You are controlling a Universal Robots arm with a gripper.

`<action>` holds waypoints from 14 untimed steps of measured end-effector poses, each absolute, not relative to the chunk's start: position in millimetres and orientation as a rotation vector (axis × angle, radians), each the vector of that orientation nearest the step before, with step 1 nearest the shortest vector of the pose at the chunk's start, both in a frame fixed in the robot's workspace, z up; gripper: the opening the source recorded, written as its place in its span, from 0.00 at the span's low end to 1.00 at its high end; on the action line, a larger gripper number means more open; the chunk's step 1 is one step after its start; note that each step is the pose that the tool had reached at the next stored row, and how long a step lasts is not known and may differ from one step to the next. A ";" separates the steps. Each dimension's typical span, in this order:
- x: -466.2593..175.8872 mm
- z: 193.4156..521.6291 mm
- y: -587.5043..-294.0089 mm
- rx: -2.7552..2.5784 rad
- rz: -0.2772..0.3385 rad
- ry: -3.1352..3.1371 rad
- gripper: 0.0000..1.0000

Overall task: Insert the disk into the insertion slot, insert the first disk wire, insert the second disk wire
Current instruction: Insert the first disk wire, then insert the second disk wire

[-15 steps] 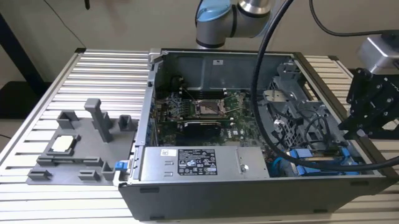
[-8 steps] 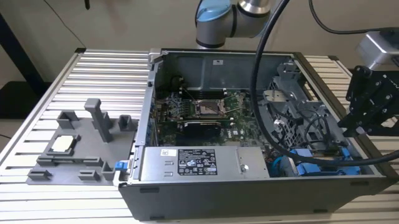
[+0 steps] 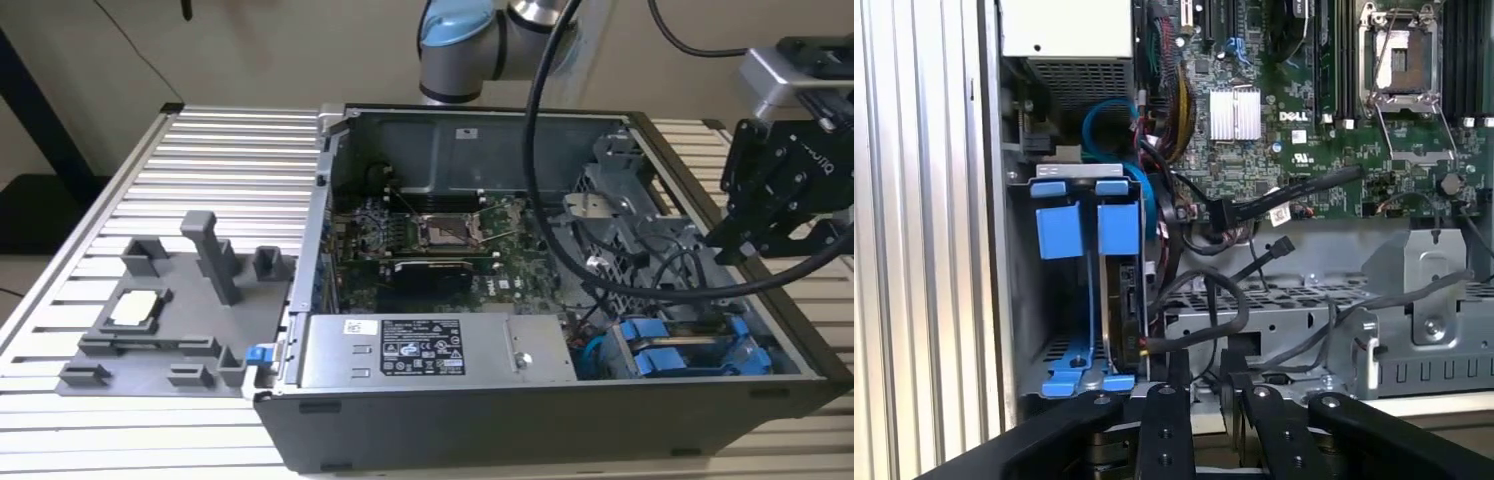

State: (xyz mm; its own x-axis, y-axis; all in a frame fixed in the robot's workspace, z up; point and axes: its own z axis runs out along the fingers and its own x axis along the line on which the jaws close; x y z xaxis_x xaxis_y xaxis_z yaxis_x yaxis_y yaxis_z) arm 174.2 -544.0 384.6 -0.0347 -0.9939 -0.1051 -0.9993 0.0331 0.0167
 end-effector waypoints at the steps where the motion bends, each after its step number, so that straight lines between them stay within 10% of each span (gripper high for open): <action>1: 174.2 384.7 -542.7 -2.137 0.131 2.211 0.27; 14: 127.3 384.7 -542.5 -2.133 0.119 2.205 0.27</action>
State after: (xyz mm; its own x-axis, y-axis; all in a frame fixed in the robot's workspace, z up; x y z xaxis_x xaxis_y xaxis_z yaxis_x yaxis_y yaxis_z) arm 127.3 -542.5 384.7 -0.0333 -0.9939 -0.1053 -0.9994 0.0329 0.0059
